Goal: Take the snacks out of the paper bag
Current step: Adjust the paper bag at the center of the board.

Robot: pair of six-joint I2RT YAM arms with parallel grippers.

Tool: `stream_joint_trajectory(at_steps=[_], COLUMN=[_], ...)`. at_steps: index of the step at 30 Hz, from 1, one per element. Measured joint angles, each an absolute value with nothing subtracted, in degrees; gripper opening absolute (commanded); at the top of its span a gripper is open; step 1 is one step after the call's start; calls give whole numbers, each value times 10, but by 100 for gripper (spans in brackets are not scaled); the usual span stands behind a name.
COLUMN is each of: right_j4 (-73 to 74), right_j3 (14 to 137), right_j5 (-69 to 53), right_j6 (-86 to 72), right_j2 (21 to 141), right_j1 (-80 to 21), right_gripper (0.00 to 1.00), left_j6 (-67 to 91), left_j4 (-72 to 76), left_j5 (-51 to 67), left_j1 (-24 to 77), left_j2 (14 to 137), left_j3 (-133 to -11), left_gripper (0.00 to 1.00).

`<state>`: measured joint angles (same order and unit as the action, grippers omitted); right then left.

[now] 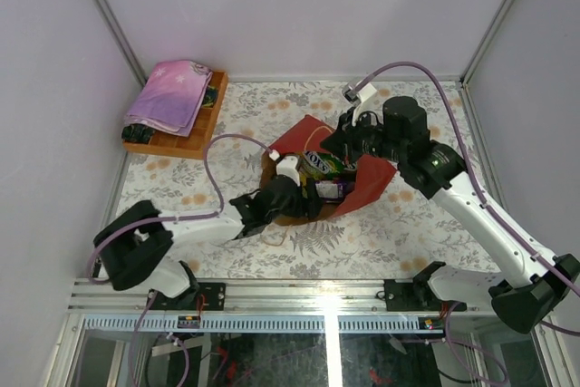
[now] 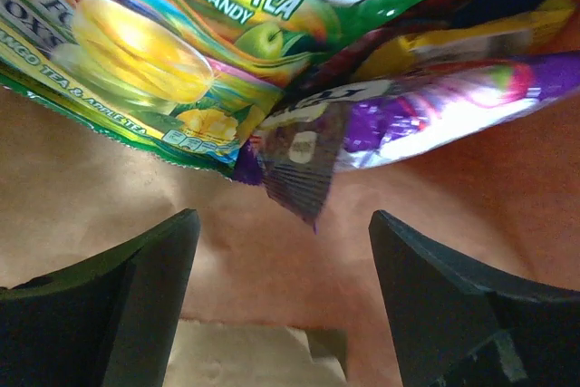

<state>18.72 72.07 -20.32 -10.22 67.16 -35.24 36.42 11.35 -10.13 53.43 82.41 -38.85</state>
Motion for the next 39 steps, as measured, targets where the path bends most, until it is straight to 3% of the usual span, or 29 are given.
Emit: stream_joint_trajectory(at_steps=[13,22,30,35,39], right_j4=[118,125,156,119,57], right_j3=[699,797,953,928,867], right_j5=[-215,-354,-396,-385,-370], right_j6=[-63,0,50,34,-12], right_j2=[731,865,970,995,995], right_j1=[-337,-237,-201,-185,-185], right_gripper=[0,0,0,0,0], left_j6=[377,378,395,374,349], left_j4=[220,244,222,174,172], left_j5=[-158,-177,-97,-32,13], left_j1=[547,525,425,352,321], left_j2=[1039,1200,1319,1358,1337], left_j3=[-522,-702,-880,-979,-960], left_gripper=[79,79,82,88,93])
